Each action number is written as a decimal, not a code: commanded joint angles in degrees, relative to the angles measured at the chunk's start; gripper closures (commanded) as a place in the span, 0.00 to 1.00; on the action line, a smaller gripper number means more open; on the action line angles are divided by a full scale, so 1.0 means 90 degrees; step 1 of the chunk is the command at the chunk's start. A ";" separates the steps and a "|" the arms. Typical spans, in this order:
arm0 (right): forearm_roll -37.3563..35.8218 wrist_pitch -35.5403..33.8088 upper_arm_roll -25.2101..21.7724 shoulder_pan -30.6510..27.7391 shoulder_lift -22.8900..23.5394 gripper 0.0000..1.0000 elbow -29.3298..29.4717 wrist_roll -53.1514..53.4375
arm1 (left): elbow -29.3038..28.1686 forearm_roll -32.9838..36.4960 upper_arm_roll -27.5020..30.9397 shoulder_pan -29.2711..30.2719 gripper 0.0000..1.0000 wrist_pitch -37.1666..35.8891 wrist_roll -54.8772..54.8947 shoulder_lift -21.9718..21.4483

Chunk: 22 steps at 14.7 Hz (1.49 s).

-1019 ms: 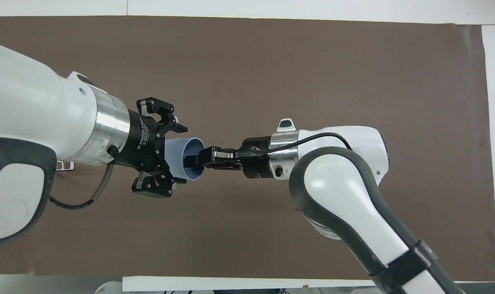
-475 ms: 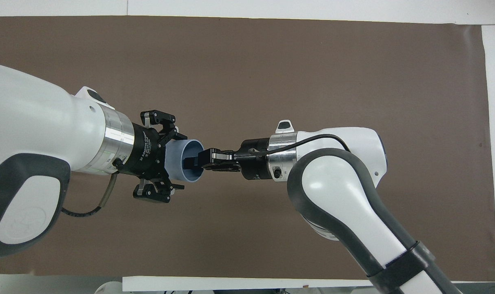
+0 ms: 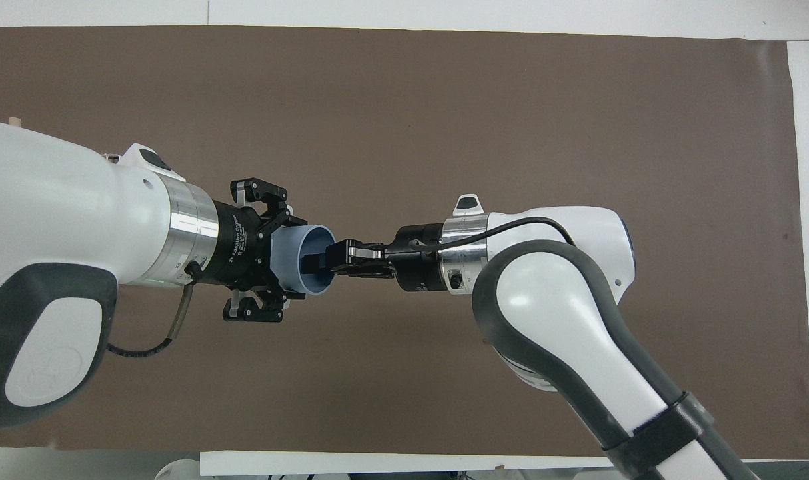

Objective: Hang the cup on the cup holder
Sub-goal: 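Close the left gripper on the cup's base held by the right gripper, then pull the cup away with the left gripper while the right gripper releases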

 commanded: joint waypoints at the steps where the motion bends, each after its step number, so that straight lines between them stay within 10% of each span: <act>1: 0.0144 0.0079 0.0016 -0.0040 -0.0033 1.00 0.0026 0.0049 | -0.0264 0.0006 -0.0113 -0.0059 1.00 0.0120 0.0046 -0.0213; 5: 0.0144 0.0079 0.0016 -0.0079 -0.0033 0.81 0.0026 0.0184 | -0.0167 0.0016 -0.0113 -0.0039 1.00 0.0130 0.0134 -0.0174; 7: 0.0134 0.0098 0.0006 -0.0079 -0.0033 0.03 0.0026 0.0429 | -0.0157 0.0016 -0.0104 -0.0030 1.00 0.0111 0.0105 -0.0174; 12: 0.0027 0.1610 -0.0023 -0.0411 -0.0247 0.01 0.0036 0.0449 | -0.0176 0.0697 -0.0104 0.0078 1.00 -0.0123 0.0114 -0.0184; 17: -0.0022 0.1234 -0.0033 -0.1161 -0.0345 0.01 -0.0013 0.0439 | -0.0264 0.1936 -0.0094 0.0837 1.00 -0.0788 0.1157 -0.0223; 22: -0.3129 -0.0369 -0.0033 -0.2518 -0.0297 0.01 0.0328 0.0371 | -0.0284 0.4825 -0.0094 0.1113 1.00 -0.0720 0.1724 0.0293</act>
